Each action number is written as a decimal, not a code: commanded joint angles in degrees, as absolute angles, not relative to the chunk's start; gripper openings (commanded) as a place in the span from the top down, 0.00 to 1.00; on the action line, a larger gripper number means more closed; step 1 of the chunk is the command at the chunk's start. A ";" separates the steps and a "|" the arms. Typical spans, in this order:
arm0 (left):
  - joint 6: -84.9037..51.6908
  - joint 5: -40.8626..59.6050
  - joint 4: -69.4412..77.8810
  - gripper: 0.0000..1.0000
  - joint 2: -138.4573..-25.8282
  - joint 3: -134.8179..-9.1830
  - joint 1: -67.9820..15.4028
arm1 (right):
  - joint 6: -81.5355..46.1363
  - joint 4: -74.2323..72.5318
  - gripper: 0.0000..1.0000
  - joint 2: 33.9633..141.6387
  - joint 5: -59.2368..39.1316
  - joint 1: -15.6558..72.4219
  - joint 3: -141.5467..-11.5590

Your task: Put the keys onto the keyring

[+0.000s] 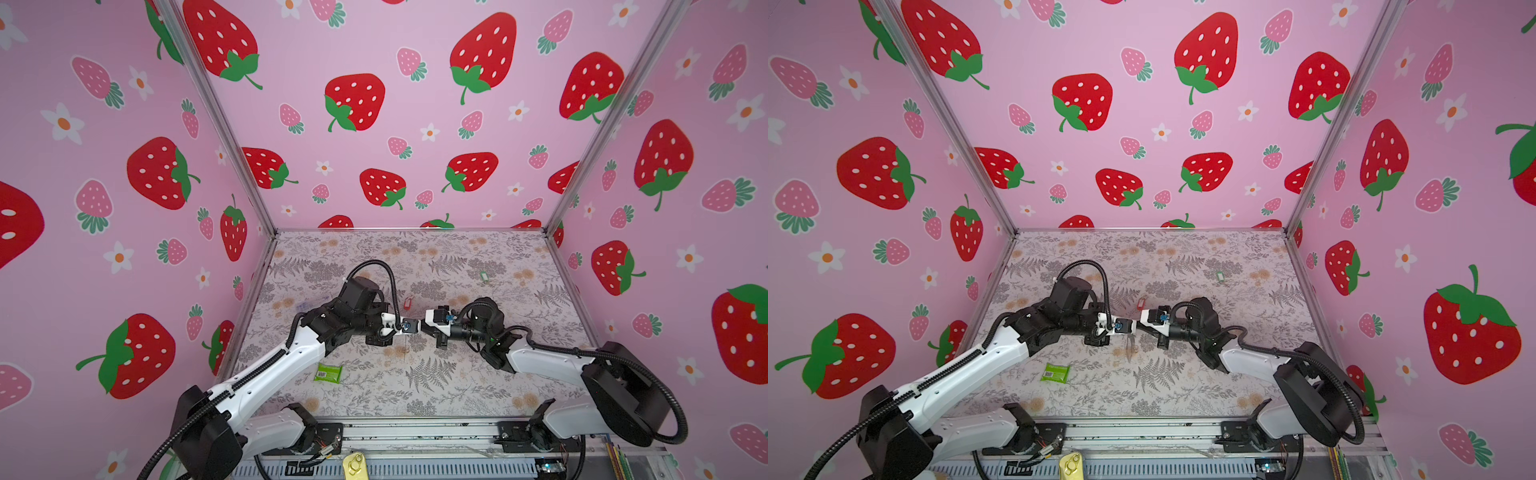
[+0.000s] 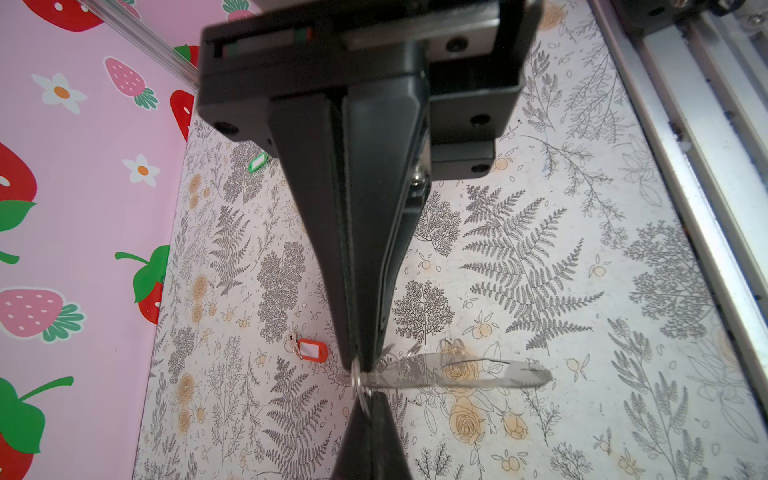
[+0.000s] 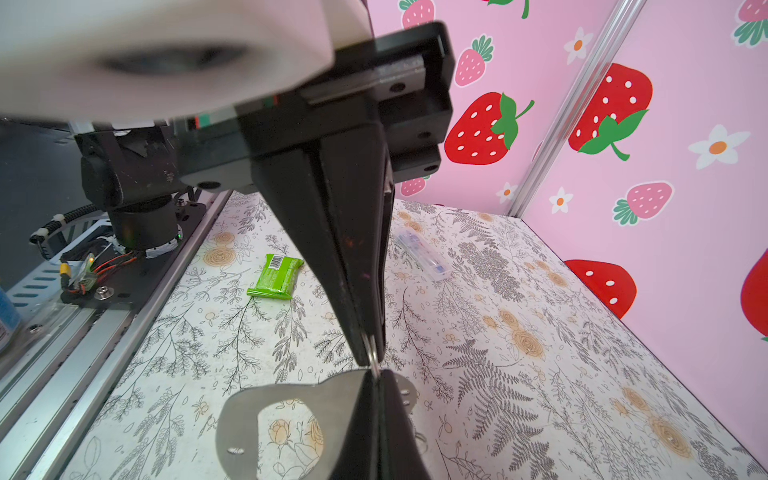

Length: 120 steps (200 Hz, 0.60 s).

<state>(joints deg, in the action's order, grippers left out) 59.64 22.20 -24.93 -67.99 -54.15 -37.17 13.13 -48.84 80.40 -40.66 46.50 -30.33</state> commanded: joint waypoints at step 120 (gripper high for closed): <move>53.27 27.39 -23.55 0.87 -69.62 -57.27 -35.35 | 10.76 -54.58 1.00 78.94 -38.96 47.38 -28.86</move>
